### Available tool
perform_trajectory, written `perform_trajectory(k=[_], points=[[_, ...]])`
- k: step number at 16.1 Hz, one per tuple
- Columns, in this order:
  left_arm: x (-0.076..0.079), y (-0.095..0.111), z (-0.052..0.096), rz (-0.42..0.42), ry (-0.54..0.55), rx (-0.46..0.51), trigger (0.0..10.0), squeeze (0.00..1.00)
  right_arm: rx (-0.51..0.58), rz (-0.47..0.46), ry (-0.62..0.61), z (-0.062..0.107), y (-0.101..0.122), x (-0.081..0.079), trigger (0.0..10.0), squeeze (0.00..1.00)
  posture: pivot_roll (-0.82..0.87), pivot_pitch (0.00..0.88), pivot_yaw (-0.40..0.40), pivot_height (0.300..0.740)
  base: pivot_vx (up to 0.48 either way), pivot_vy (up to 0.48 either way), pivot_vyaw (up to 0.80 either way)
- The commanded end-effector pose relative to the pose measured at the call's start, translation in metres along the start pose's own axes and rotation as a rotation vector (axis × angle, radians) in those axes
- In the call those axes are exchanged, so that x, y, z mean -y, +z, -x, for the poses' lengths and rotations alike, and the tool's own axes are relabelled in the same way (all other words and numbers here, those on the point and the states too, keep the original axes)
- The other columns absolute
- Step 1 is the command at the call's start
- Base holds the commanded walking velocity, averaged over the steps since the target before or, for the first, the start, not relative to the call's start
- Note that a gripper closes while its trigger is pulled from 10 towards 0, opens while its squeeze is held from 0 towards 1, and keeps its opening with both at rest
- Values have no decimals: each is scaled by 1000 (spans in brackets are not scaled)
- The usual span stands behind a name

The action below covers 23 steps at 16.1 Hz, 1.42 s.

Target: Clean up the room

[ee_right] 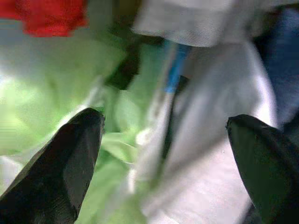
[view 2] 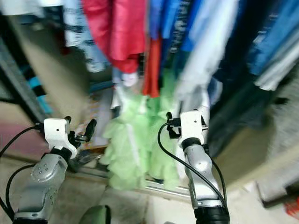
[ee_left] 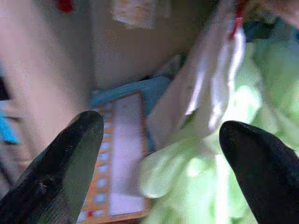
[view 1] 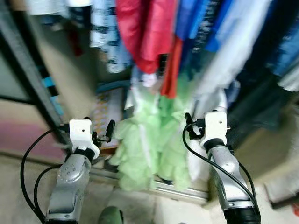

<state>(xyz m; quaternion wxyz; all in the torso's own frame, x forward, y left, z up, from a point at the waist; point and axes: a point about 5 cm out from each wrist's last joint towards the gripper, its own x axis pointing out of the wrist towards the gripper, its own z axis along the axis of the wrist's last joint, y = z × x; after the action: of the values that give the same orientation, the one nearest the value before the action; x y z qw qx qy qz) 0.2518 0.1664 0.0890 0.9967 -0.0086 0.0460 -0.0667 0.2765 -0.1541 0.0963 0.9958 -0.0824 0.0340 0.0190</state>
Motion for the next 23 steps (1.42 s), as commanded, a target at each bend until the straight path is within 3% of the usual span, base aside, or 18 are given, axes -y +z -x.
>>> perform_trajectory(k=[1, 7, 10, 12, 15, 18, 20, 23], points=[[6, 6, -4, -36, -21, 30, 10000, 0, 39, 5, 11, -8, 8, -1, 10000, 0, 64, 0, -41, 740, 0, 0, 800], [26, 42, -27, -149, -109, 146, 10000, 0, 146, 30, 49, -23, 35, -14, 10000, 0, 61, 28, -10, 740, 0, 0, 800], [23, 47, -33, -138, -73, 161, 10000, 0, 163, 40, 61, -27, 39, -18, 10000, 0, 49, 33, -19, 740, 0, 0, 800], [22, 41, -35, -123, -52, 149, 10000, 0, 149, 42, 66, -27, 34, -19, 10000, 0, 36, 0, -21, 740, 0, 0, 800], [23, 36, -33, -121, -55, 142, 10000, 0, 95, 22, 25, -26, 20, -9, 10000, 0, 39, 0, -51, 740, 0, 0, 800], [9, 12, -26, -38, 46, 74, 10000, 0, 62, 7, 10, -24, 9, -2, 10000, 0, 35, 0, -51, 740, 0, 0, 800], [7, 4, -24, -66, 49, 53, 10000, 0, 64, -1, 12, -27, 8, -5, 10000, 0, 25, 0, -33, 740, 0, 0, 800], [7, 8, -25, -91, 70, 71, 10000, 0, 63, -20, 11, -27, 7, -5, 10000, 0, 41, 0, -37, 740, 0, 0, 533]])
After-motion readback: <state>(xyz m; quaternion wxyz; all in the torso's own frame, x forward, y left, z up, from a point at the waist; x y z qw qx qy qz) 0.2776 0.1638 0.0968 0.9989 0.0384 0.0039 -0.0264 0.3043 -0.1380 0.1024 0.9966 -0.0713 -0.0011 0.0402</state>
